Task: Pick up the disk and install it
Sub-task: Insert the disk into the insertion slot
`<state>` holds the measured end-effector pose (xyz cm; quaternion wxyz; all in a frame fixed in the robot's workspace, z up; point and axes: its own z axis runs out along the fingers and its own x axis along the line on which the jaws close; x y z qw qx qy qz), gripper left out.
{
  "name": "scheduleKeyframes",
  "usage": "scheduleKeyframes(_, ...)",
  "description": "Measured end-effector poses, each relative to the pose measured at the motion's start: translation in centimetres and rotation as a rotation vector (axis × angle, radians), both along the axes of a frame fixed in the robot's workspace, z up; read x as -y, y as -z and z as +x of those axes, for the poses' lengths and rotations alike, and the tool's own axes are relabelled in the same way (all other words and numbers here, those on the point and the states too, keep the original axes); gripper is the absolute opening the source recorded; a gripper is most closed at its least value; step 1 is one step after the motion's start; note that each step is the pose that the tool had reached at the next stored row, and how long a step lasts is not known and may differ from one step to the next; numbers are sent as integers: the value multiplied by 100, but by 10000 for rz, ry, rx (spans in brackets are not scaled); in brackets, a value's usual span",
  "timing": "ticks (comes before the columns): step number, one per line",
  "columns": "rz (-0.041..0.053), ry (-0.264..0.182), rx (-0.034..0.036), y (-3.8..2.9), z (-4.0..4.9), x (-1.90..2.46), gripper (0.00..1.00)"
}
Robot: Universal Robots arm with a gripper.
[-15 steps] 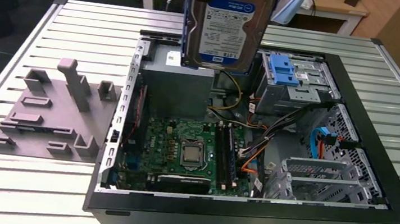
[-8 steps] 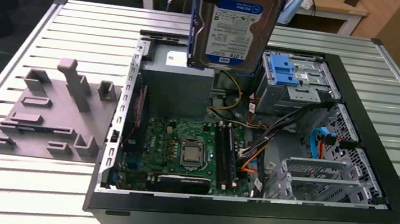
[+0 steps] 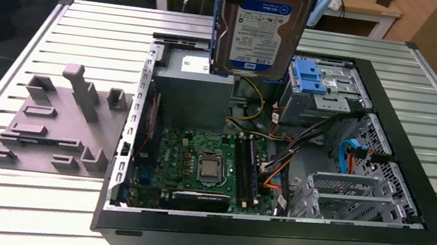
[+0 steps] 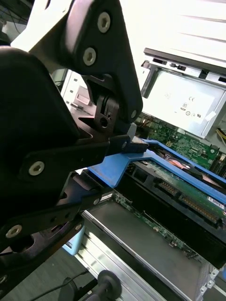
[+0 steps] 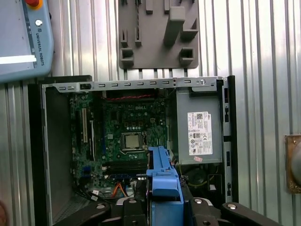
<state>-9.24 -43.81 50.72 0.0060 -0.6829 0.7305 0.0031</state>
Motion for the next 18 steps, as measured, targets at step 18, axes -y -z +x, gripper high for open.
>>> scheduleKeyframes(18,-1,1,29,1,0,155,36)
